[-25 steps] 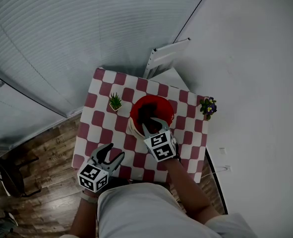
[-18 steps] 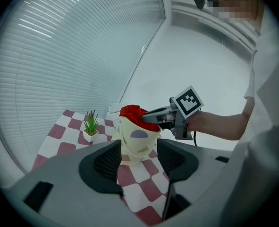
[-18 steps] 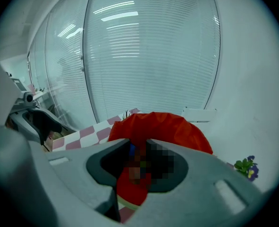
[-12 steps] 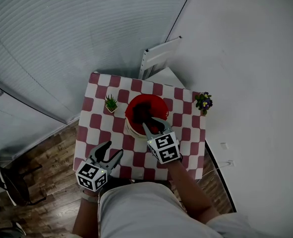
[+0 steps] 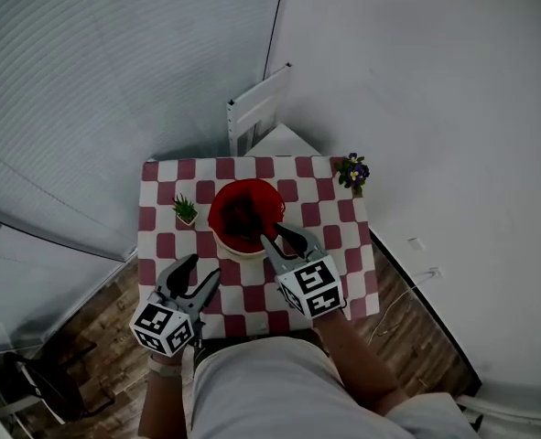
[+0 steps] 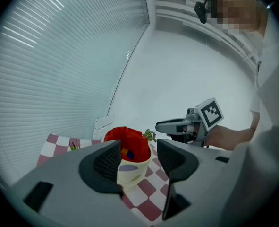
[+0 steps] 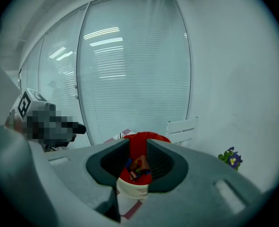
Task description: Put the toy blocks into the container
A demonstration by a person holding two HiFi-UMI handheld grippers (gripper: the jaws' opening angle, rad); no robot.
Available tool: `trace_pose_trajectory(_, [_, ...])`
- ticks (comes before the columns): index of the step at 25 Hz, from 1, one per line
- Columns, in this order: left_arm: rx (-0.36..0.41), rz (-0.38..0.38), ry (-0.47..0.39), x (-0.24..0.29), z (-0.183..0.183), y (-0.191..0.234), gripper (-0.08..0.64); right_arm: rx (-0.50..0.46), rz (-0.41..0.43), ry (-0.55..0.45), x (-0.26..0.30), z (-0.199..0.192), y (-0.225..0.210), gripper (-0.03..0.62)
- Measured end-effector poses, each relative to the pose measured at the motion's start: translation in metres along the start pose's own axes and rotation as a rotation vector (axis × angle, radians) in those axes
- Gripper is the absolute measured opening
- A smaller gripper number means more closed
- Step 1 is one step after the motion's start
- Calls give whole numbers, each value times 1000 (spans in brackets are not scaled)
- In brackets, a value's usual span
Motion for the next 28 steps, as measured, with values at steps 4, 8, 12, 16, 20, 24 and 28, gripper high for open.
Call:
trace_pose_trajectory(4, [35, -40, -25, 10, 20, -6, 229, 36, -38, -75, -22, 9, -3, 92])
trace_pose_trajectory(8, [70, -86, -32, 17, 34, -15, 229, 77, -81, -133, -42, 15, -7, 94])
trace_pose_trajectory(12, [95, -127, -37, 20, 44, -23, 229, 100, -105, -188, -58, 20, -5, 95])
trace_pose_trajectory(16, [110, -163, -51, 23, 56, -31, 229, 85, -110, -220, -70, 24, 1, 101])
trace_pose_trajectory(20, [125, -184, -74, 21, 66, -37, 229, 88, -117, -238, -82, 26, 10, 104])
trace_pose_trajectory(24, [147, -196, -90, 19, 73, -41, 229, 100, -124, -244, -88, 25, 19, 104])
trace_pose_trajectory(28, [149, -219, -84, 20, 75, -42, 229, 103, -137, -247, -89, 27, 23, 104])
Point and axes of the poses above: the fingertips, and each gripper's own axes: x forward along the fingers, y to its left, z out of its top, the point moved 7 cm from there along -x, backward along the fingers, and after that the axes turned 13 degrees about -y, right-handed, at the moved point
